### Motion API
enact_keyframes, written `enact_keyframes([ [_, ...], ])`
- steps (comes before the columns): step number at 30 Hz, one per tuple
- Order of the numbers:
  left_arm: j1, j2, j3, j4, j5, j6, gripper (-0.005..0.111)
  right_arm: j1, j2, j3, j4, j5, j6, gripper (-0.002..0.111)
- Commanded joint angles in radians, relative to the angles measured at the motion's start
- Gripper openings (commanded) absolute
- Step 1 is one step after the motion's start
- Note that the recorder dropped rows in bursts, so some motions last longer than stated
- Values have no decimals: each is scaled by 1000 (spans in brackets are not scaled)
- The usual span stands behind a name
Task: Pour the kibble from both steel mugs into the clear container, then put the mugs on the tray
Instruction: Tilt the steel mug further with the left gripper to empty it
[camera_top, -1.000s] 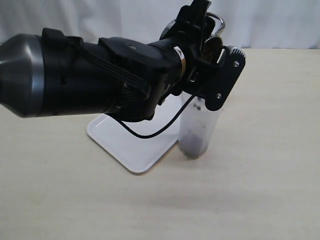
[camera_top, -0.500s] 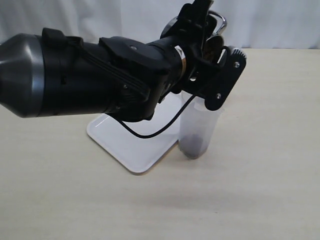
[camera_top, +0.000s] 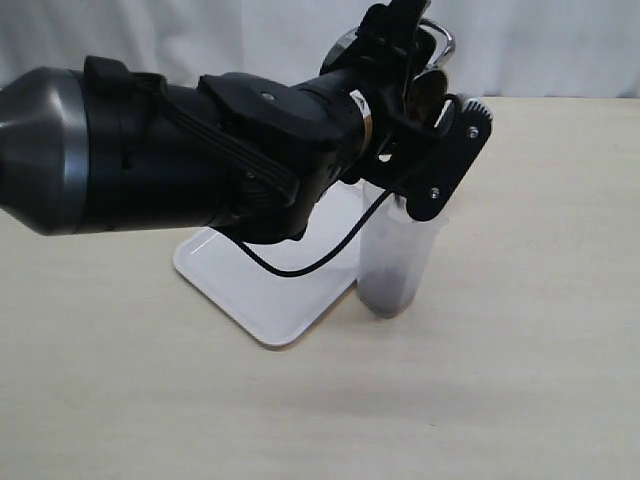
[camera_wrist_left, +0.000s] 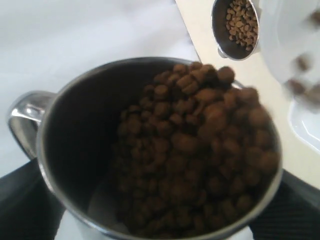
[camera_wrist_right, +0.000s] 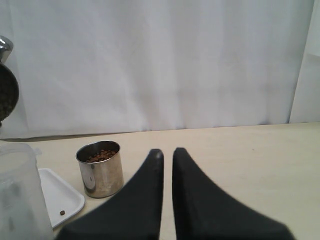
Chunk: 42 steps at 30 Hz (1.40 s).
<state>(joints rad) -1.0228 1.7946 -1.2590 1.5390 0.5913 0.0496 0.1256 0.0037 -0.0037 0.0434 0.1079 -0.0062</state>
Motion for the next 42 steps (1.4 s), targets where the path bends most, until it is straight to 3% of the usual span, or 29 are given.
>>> enact_keyframes([
  [1, -1, -7, -12, 21, 20, 7, 0, -6, -4, 4, 5, 1, -3, 5],
  [21, -1, -7, -12, 46, 34, 35, 0, -6, -4, 4, 5, 1, -3, 5],
  [27, -49, -7, -12, 88, 48, 35, 0, -6, -4, 4, 5, 1, -3, 5],
  [42, -49, -7, -12, 83, 72, 35, 0, -6, -4, 4, 5, 1, -3, 5],
])
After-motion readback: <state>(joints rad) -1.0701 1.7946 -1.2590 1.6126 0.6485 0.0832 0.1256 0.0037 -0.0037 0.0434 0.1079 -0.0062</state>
